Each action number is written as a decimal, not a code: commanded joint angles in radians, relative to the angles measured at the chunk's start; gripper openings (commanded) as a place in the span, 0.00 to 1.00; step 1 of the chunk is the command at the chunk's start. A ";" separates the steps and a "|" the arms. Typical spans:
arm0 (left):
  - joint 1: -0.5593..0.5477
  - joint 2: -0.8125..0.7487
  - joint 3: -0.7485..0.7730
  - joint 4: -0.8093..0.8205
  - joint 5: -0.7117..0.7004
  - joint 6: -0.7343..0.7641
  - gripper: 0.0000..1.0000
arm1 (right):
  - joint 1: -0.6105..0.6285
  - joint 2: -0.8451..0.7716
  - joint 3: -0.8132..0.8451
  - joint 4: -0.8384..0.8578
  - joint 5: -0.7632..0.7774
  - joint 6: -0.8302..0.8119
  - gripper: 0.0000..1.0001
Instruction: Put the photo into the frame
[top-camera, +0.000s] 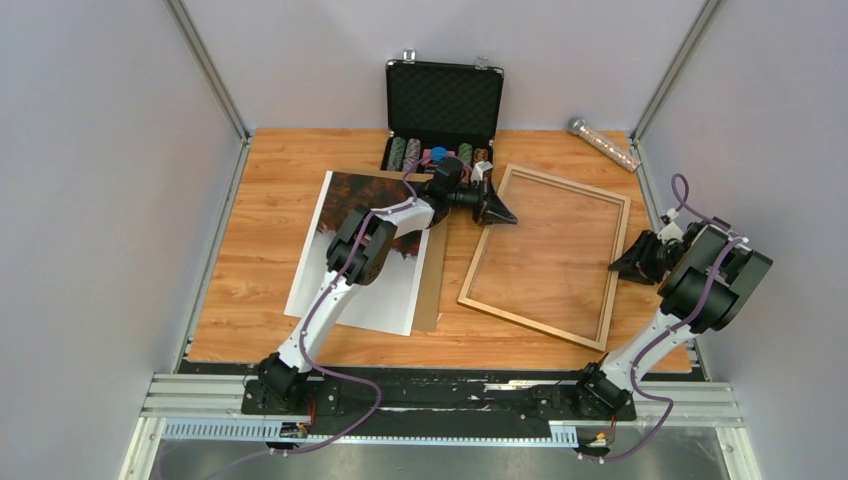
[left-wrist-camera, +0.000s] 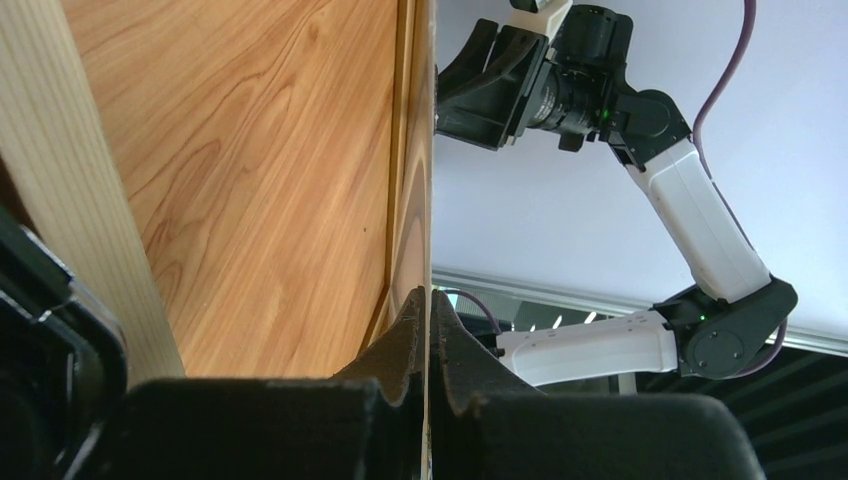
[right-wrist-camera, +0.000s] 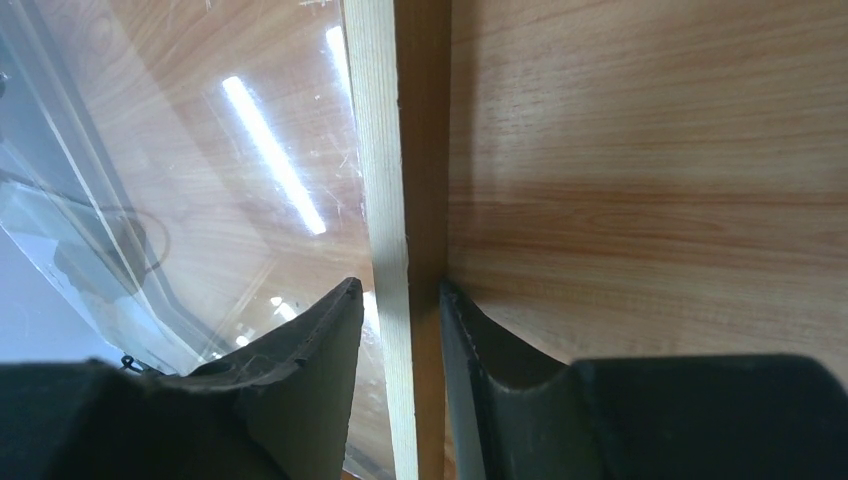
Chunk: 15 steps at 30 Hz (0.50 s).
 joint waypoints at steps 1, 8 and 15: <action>-0.031 -0.031 -0.060 -0.111 0.068 -0.085 0.00 | 0.001 0.009 0.021 0.038 -0.018 -0.007 0.37; -0.033 -0.039 -0.079 -0.066 0.080 -0.133 0.00 | 0.001 0.014 0.019 0.037 -0.015 -0.009 0.37; -0.033 -0.041 -0.087 -0.025 0.092 -0.184 0.00 | 0.001 0.015 0.019 0.034 -0.008 -0.006 0.37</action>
